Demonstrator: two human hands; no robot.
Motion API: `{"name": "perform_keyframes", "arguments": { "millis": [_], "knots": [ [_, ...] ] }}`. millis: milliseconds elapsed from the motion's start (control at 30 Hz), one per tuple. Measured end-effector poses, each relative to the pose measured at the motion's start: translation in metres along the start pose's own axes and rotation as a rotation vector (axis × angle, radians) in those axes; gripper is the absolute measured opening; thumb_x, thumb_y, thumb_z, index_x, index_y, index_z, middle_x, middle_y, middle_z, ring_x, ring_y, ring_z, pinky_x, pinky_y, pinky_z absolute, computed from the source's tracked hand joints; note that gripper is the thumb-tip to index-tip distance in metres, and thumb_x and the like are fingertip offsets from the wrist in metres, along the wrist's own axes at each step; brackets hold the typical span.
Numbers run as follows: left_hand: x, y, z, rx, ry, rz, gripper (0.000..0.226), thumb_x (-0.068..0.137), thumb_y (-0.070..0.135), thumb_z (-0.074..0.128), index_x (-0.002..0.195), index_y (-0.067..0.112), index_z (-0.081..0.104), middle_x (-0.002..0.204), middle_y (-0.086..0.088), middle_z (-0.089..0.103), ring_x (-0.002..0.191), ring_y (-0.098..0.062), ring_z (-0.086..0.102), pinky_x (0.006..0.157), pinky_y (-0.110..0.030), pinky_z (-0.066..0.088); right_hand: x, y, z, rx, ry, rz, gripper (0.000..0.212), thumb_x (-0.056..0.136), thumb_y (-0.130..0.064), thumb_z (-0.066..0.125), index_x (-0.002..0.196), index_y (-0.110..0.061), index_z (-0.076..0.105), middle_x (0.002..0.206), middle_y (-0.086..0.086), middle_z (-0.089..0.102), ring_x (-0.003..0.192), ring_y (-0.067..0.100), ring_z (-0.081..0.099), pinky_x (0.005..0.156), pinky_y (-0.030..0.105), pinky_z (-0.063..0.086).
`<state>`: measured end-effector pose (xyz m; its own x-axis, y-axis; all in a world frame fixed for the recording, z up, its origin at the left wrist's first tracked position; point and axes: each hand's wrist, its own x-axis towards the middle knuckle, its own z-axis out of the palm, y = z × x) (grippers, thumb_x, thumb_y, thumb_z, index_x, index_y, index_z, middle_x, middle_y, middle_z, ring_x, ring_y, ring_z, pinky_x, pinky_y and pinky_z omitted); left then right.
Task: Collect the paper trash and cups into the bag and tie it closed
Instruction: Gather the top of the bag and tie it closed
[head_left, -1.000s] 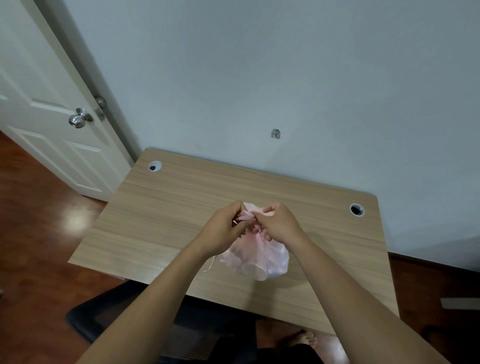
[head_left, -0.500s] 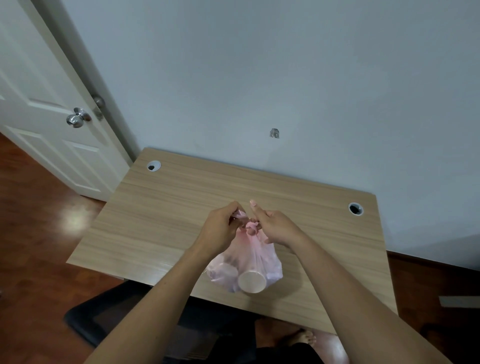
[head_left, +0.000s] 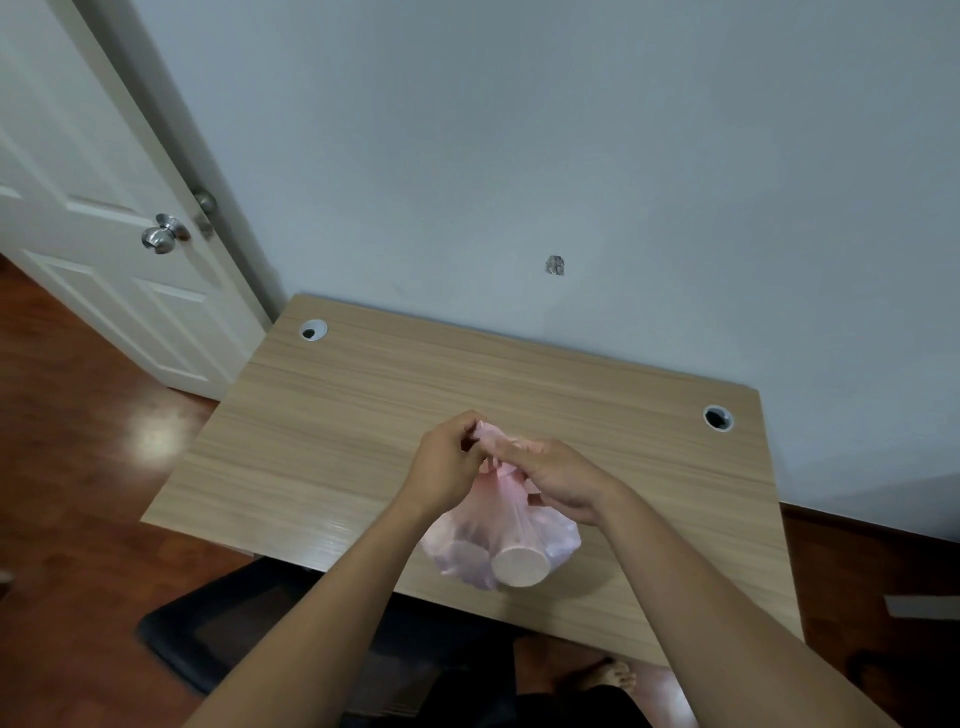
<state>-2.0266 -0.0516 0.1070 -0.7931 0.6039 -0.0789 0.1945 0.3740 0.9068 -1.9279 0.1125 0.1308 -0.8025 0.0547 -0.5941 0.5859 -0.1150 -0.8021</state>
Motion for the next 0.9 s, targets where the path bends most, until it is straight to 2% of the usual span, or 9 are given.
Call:
{"name": "perform_keyframes", "arguments": {
  "millis": [67, 167, 267, 400, 500, 567, 633, 800, 900],
  "knots": [
    [0.003, -0.005, 0.001, -0.149, -0.039, -0.122, 0.010, 0.099, 0.013, 0.077, 0.090, 0.013, 0.075, 0.079, -0.001, 0.077, 0.072, -0.005, 0.066, 0.068, -0.024, 0.053, -0.001, 0.006, -0.001, 0.016, -0.030, -0.036, 0.032, 0.089, -0.044, 0.094, 0.092, -0.022, 0.070, 0.095, 0.001, 0.072, 0.090, 0.016, 0.067, 0.082, 0.030, 0.052],
    [0.006, -0.013, 0.001, -0.308, -0.078, -0.231, 0.011, 0.100, 0.016, 0.080, 0.094, 0.008, 0.077, 0.075, 0.007, 0.075, 0.067, -0.004, 0.064, 0.062, -0.018, 0.052, 0.000, 0.012, -0.003, -0.106, 0.008, -0.117, 0.021, 0.094, -0.022, 0.089, 0.081, -0.030, 0.074, 0.089, -0.007, 0.074, 0.088, 0.009, 0.069, 0.077, 0.022, 0.053],
    [0.005, -0.018, 0.000, -0.368, -0.088, -0.279, 0.016, 0.099, 0.020, 0.082, 0.094, 0.006, 0.077, 0.076, -0.001, 0.075, 0.067, -0.010, 0.065, 0.063, -0.021, 0.053, 0.000, 0.013, -0.001, -0.174, 0.127, -0.168, 0.014, 0.098, -0.030, 0.086, 0.098, -0.024, 0.074, 0.088, -0.012, 0.079, 0.081, 0.001, 0.072, 0.074, 0.023, 0.054],
    [0.004, -0.020, -0.001, -0.439, -0.110, -0.319, 0.015, 0.100, 0.024, 0.081, 0.094, 0.011, 0.077, 0.084, -0.012, 0.079, 0.073, -0.015, 0.068, 0.070, -0.029, 0.055, 0.001, 0.016, -0.003, -0.179, 0.244, -0.200, 0.026, 0.100, -0.037, 0.083, 0.110, -0.015, 0.073, 0.103, 0.003, 0.086, 0.104, 0.028, 0.081, 0.090, 0.044, 0.060],
    [0.003, -0.020, 0.000, -0.470, -0.112, -0.331, 0.017, 0.100, 0.025, 0.081, 0.096, 0.009, 0.078, 0.098, -0.025, 0.080, 0.080, -0.021, 0.068, 0.074, -0.032, 0.055, 0.003, 0.020, -0.008, -0.211, 0.274, -0.248, 0.015, 0.102, -0.035, 0.081, 0.107, -0.022, 0.077, 0.094, -0.001, 0.086, 0.087, 0.014, 0.081, 0.079, 0.030, 0.056],
    [0.001, -0.021, 0.001, -0.468, -0.107, -0.350, 0.018, 0.100, 0.027, 0.081, 0.097, 0.010, 0.080, 0.095, -0.017, 0.082, 0.079, -0.017, 0.069, 0.073, -0.029, 0.055, 0.003, 0.021, -0.010, -0.284, 0.324, -0.287, 0.008, 0.104, -0.033, 0.078, 0.102, -0.028, 0.084, 0.091, -0.009, 0.085, 0.077, 0.000, 0.074, 0.072, 0.018, 0.052],
    [0.000, -0.023, 0.003, -0.467, -0.109, -0.367, 0.019, 0.100, 0.028, 0.081, 0.098, 0.009, 0.081, 0.092, -0.009, 0.083, 0.078, -0.014, 0.070, 0.072, -0.027, 0.056, 0.004, 0.023, -0.010, -0.394, 0.377, -0.329, 0.015, 0.107, -0.030, 0.074, 0.102, -0.030, 0.088, 0.090, -0.011, 0.084, 0.075, 0.000, 0.072, 0.072, 0.021, 0.054],
    [0.000, -0.029, 0.009, -0.504, -0.101, -0.380, 0.039, 0.098, 0.030, 0.083, 0.107, -0.008, 0.075, 0.105, -0.025, 0.081, 0.083, -0.019, 0.071, 0.079, -0.031, 0.059, 0.002, 0.022, -0.006, -0.628, 0.480, -0.427, 0.022, 0.112, -0.022, 0.065, 0.111, -0.021, 0.088, 0.096, -0.007, 0.085, 0.087, 0.015, 0.076, 0.083, 0.036, 0.057],
    [-0.001, -0.028, 0.013, -0.539, -0.081, -0.390, 0.040, 0.096, 0.028, 0.086, 0.105, -0.009, 0.073, 0.103, -0.025, 0.081, 0.082, -0.019, 0.074, 0.075, -0.026, 0.061, 0.001, 0.018, -0.004, -0.924, 0.553, -0.439, 0.028, 0.114, -0.028, 0.057, 0.100, -0.026, 0.082, 0.092, -0.005, 0.082, 0.087, 0.024, 0.074, 0.085, 0.043, 0.054]
  ]
}}
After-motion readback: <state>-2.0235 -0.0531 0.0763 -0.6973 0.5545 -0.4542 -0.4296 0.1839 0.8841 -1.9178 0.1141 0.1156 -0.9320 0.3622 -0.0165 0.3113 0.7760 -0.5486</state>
